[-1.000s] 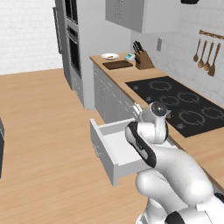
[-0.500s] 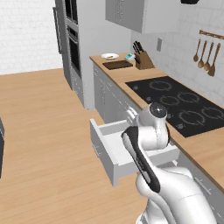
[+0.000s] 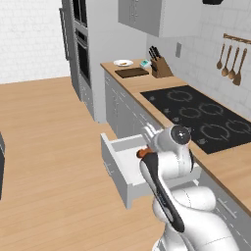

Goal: Pick up the knife from the drawer and place it on the cutting board. Then place the meat from the plate to the cutting board.

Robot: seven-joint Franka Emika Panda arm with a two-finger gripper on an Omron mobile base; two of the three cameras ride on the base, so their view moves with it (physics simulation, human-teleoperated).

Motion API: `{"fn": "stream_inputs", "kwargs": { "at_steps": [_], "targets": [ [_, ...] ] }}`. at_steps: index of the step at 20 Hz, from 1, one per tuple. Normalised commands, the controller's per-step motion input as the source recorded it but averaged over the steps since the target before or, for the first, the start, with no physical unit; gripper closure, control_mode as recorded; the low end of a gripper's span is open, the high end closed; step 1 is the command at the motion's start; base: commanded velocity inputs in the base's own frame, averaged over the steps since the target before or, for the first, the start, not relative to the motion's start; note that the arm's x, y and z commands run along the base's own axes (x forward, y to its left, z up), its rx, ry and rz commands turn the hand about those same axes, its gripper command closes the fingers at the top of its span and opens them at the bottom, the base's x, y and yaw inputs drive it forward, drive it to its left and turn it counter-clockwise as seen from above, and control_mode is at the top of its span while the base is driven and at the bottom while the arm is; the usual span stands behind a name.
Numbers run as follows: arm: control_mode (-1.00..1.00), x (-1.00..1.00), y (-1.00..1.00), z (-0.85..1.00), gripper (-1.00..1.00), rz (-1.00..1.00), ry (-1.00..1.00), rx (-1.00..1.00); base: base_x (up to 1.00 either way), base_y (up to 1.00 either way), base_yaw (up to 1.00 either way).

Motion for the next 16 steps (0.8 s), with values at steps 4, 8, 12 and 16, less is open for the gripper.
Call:
{"fn": "stream_inputs", "kwargs": {
  "at_steps": [4, 8, 12, 16],
  "targets": [
    [-1.0, -0.02, -0.08, 0.0, 1.0, -0.01, 0.0, 0.0, 0.0, 0.0, 0.0],
    [-1.0, -0.12, 0.0, 0.0, 1.0, 0.0, 0.0, 0.0, 0.0, 0.0, 0.0],
    [1.0, -0.29, 0.0, 0.0, 1.0, 0.01, -0.03, 0.0, -0.15, 0.11, 0.02],
    [1.0, 0.0, 0.0, 0.0, 1.0, 0.0, 0.0, 0.0, -0.25, 1.0, 0.02]
  ]
}}
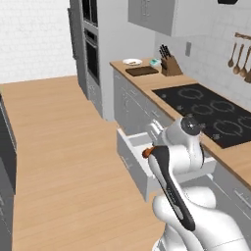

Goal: Pick up the knife from the drawer and place it on the cutting board. Then place the meat from the plate to the cutting board.

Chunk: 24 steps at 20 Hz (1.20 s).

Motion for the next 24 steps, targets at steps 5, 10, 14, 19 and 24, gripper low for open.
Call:
{"fn": "stream_inputs", "kwargs": {
  "at_steps": [5, 10, 14, 19, 24],
  "targets": [
    [1.0, 0.0, 0.0, 0.0, 1.0, 0.0, 0.0, 0.0, 0.06, 1.0, 0.0],
    [1.0, 0.0, 0.0, 0.0, 1.0, 0.0, 0.0, 0.0, 0.26, 1.0, 0.04],
    [1.0, 0.0, 0.0, 0.0, 1.0, 0.0, 0.0, 0.0, 1.0, 0.66, 0.0],
    [1.0, 0.0, 0.0, 0.0, 1.0, 0.0, 0.0, 0.0, 1.0, -0.09, 0.1],
    [1.0, 0.0, 0.0, 0.0, 1.0, 0.0, 0.0, 0.0, 1.0, -0.48, 0.05]
  ]
}}
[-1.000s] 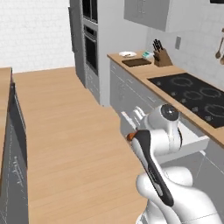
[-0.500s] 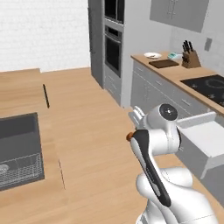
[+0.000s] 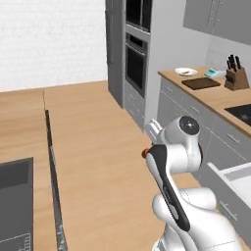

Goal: Pick up the knife from the drawer and place it on the cutting board. Then place the meat from the plate to the cutting board.

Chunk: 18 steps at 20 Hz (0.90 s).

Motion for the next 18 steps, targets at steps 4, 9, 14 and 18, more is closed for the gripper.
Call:
{"fn": "stream_inputs", "kwargs": {
  "at_steps": [4, 9, 14, 18],
  "targets": [
    [1.0, 0.0, 0.0, 0.0, 1.0, 0.0, 0.0, 0.0, 1.0, -0.36, 0.02],
    [1.0, 0.0, 0.0, 0.0, 1.0, 0.0, 0.0, 0.0, 1.0, -0.18, 0.0],
    [1.0, 0.0, 0.0, 0.0, 1.0, 0.0, 0.0, 0.0, 1.0, 0.0, -0.1],
    [1.0, 0.0, 0.0, 0.0, 1.0, 0.0, 0.0, 0.0, 1.0, 0.0, -0.37]
  ]
}}
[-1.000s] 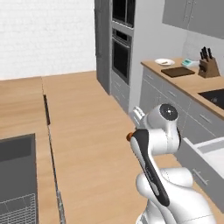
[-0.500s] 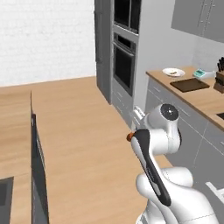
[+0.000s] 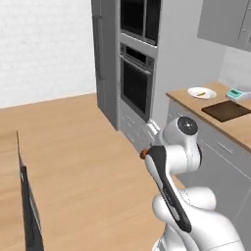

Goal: Pick up the knife from the drawer and place it on the cutting board. Then place the meat from the plate to the cutting board.

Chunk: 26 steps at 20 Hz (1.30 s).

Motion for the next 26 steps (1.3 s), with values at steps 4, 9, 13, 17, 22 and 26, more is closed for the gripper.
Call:
{"fn": "stream_inputs", "kwargs": {
  "at_steps": [4, 9, 13, 17, 22, 26],
  "targets": [
    [1.0, 0.0, 0.0, 0.0, 1.0, 0.0, 0.0, 0.0, 0.98, 0.0, -0.61],
    [1.0, 0.0, 0.0, 0.0, 1.0, 0.0, 0.0, 0.0, 0.82, 0.0, -0.7],
    [1.0, 0.0, 0.0, 0.0, 1.0, 0.0, 0.0, 0.0, 0.56, 0.06, -0.82],
    [1.0, 0.0, 0.0, 0.0, 1.0, 0.0, 0.0, 0.0, 0.36, 0.22, -0.91],
    [1.0, 0.0, 0.0, 0.0, 1.0, 0.0, 0.0, 0.0, 0.33, 0.74, -0.75],
    [1.0, 0.0, 0.0, 0.0, 1.0, 0.0, 0.0, 0.0, 0.34, 1.0, -0.33]
  ]
}}
